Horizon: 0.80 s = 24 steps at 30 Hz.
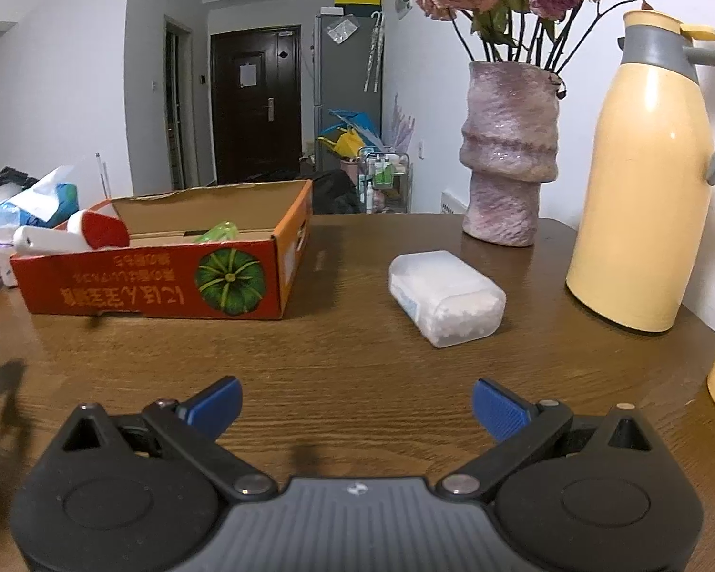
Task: Organize rigid objects
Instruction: 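Grasp the white plastic box with the right tool while the left holds the blue cap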
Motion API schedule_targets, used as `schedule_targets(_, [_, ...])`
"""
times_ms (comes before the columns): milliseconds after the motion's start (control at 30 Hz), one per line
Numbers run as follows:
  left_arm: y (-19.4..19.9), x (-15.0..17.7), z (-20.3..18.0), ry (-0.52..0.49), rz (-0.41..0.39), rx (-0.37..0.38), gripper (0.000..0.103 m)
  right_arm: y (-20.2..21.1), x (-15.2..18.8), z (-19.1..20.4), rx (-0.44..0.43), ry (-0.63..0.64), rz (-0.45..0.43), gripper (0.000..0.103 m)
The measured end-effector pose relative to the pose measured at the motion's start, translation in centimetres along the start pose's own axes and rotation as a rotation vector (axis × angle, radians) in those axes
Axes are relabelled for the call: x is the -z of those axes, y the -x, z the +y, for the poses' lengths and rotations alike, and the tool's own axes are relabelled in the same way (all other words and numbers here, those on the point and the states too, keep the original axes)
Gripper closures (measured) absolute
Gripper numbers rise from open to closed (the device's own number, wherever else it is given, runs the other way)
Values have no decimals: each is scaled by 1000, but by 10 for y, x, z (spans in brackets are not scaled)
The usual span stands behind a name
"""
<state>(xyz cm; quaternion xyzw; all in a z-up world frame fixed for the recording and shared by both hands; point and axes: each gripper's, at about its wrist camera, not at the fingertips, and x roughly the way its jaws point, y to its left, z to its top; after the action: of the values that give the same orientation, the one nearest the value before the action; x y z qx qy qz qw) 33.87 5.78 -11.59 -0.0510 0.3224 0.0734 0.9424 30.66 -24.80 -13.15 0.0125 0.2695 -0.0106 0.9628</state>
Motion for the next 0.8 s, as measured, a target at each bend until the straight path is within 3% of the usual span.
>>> schedule_targets(533, [8,-4,-4,-21,-27,1,51,-56,-26,-49,104,-56,-2,0])
schedule_targets(800, [7,-6,-4,-22,-39,-14,51,-94,-44,-58,104,-37,7,0])
